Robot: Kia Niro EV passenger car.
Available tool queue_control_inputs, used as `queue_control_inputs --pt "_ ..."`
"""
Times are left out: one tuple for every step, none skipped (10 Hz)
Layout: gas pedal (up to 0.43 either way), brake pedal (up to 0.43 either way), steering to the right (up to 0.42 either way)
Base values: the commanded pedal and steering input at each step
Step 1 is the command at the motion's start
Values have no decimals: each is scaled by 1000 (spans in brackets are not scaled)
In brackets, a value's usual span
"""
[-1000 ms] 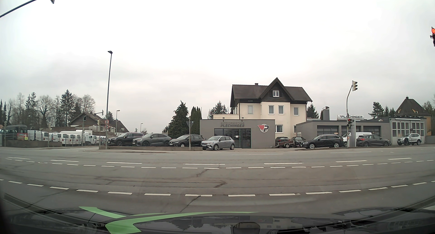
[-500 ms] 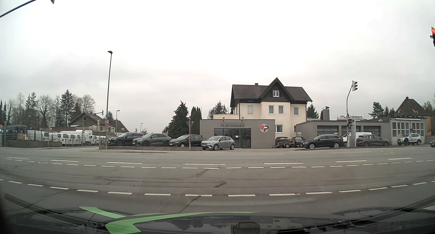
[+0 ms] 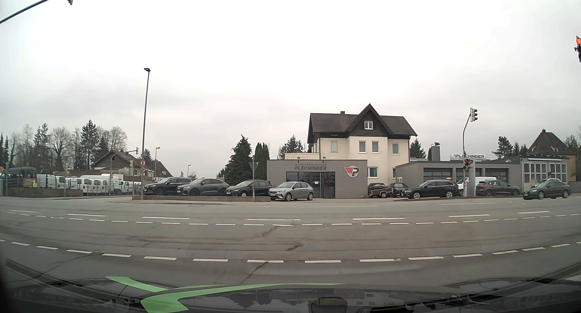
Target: Follow the waypoints while adhering to traffic rules and regulations
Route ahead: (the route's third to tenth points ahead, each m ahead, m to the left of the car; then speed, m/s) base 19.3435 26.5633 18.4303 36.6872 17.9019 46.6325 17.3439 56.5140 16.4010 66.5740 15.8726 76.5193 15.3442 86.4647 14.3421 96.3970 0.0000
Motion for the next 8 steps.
queue_control_inputs --pt "0 341 -3" --pt "0 341 -3" --pt "0 341 -3" --pt "0 341 -3" --pt "0 341 -3" --pt "0 341 -3" --pt "0 341 -3" --pt "0 341 -3"
